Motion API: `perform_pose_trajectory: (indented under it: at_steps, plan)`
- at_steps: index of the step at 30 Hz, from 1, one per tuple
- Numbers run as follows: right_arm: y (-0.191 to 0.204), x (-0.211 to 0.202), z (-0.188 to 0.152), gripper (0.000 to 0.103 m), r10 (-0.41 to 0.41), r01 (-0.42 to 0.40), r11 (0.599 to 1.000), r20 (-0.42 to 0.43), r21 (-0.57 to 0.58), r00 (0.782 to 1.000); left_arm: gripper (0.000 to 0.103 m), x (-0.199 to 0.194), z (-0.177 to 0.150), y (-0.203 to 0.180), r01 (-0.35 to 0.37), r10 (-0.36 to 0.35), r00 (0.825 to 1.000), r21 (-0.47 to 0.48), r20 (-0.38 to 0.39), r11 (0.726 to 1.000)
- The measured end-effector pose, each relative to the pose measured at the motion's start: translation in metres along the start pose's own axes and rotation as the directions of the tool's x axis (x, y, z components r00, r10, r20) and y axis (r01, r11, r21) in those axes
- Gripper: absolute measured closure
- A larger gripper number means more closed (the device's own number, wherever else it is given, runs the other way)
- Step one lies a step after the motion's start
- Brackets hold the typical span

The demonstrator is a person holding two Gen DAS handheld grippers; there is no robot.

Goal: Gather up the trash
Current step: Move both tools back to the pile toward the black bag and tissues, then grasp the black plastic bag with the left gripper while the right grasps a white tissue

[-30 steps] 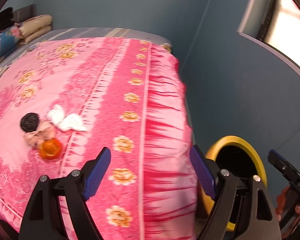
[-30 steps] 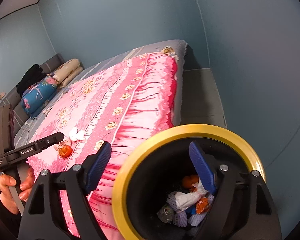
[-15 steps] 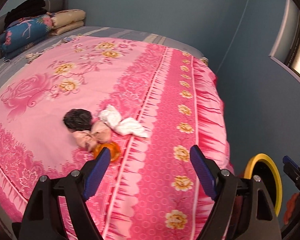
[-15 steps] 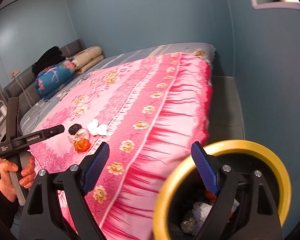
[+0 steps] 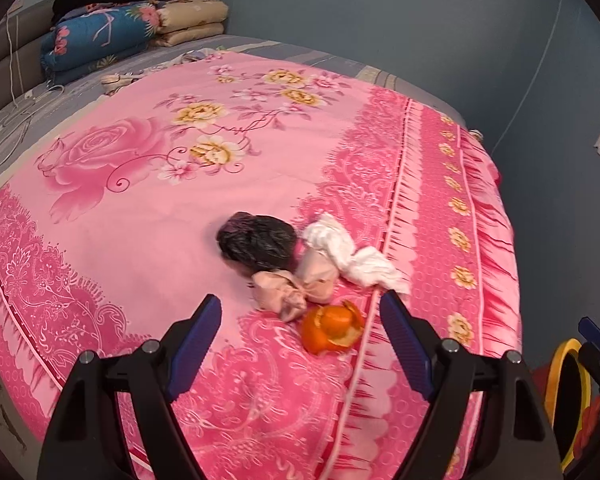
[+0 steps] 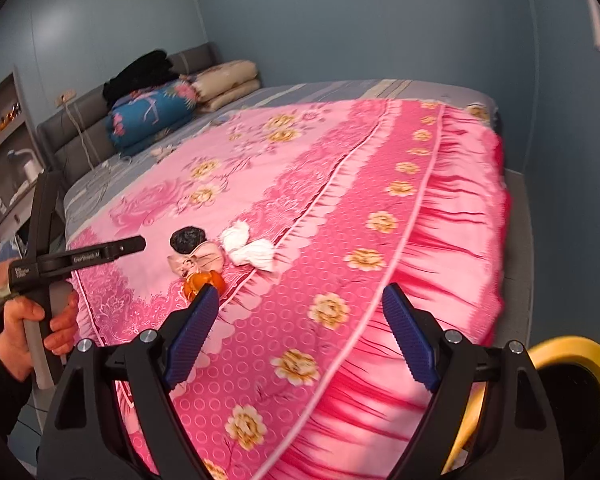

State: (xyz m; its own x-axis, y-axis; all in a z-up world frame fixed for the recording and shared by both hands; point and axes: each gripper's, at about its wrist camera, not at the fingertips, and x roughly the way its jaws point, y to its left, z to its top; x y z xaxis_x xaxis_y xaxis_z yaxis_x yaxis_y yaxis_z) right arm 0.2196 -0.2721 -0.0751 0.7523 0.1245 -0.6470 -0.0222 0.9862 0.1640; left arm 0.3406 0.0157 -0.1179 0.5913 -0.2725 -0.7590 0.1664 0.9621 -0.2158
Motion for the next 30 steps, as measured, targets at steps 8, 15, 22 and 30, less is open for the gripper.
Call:
perform_pose_trajectory:
  at_steps: [8, 15, 22, 30]
  plan:
    - [0.029, 0.071, 0.012, 0.023, 0.026, -0.030, 0.999, -0.084, -0.042, 0.996, 0.025, 0.046, 0.017, 0.046, -0.052, 0.050, 0.998, -0.060, -0.046, 0.997]
    - [0.044, 0.137, 0.019, 0.023, 0.006, -0.016, 0.997, -0.146, -0.070, 0.989, 0.025, 0.086, 0.032, 0.070, -0.073, 0.067, 0.994, -0.076, -0.082, 0.994]
    - [0.054, 0.187, 0.030, 0.023, -0.023, 0.001, 0.994, -0.187, -0.114, 0.982, 0.025, 0.117, 0.049, 0.075, -0.064, 0.056, 0.994, -0.089, -0.099, 0.994]
    - [0.064, 0.234, 0.040, 0.023, -0.044, 0.005, 0.986, -0.234, -0.168, 0.971, 0.025, 0.146, 0.057, 0.075, -0.041, 0.029, 0.993, -0.102, -0.114, 0.994]
